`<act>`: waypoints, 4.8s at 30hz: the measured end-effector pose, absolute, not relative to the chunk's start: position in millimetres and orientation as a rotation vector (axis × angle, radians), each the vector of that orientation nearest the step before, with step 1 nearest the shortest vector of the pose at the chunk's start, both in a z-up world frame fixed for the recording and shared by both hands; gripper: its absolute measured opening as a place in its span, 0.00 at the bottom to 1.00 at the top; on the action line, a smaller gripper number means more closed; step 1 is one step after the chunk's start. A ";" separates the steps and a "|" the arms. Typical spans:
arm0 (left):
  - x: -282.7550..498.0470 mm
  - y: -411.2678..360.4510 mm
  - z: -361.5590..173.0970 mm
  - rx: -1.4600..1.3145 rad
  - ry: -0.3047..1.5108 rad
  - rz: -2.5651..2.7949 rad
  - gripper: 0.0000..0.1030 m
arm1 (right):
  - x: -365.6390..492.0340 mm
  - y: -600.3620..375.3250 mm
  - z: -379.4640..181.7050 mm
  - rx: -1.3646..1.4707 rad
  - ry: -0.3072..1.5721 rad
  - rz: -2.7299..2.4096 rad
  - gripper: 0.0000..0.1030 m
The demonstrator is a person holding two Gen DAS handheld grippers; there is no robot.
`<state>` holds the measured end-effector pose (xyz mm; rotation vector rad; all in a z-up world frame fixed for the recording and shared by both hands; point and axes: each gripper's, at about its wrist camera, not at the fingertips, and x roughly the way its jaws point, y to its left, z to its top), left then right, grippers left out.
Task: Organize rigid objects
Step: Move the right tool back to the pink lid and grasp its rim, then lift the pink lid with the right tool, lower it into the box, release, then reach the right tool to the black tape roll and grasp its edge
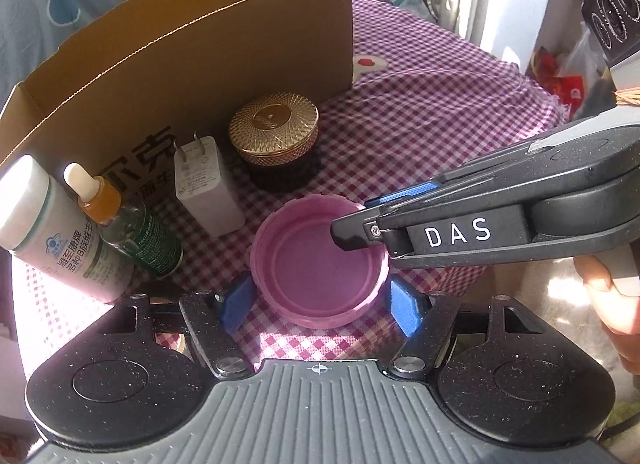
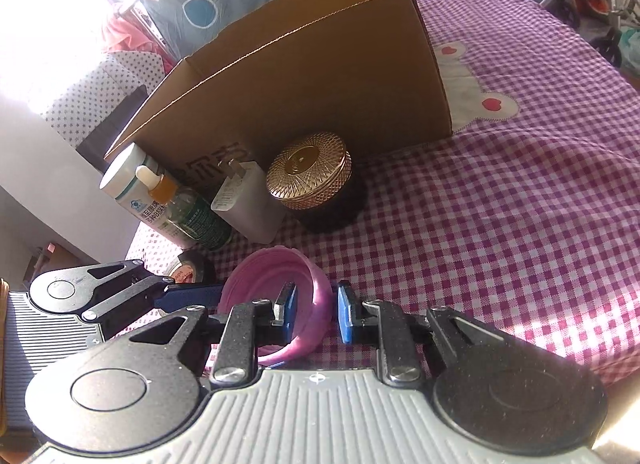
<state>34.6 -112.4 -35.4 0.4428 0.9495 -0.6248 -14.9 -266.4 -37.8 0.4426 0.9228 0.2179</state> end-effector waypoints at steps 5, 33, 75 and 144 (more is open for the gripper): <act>36.4 -114.3 -35.9 0.435 0.943 -0.617 0.70 | -14.1 -265.1 -35.3 0.455 0.917 0.218 0.22; 24.5 -123.4 -22.9 0.447 0.894 -0.609 0.70 | -32.7 -269.2 -20.4 0.493 0.874 0.187 0.25; 7.6 -119.8 -1.9 0.447 0.822 -0.602 0.70 | -48.9 -265.2 4.2 0.484 0.816 0.183 0.25; 114.7 11.0 99.4 0.092 0.883 -0.498 0.84 | 90.3 -292.7 99.5 0.610 0.894 0.500 0.26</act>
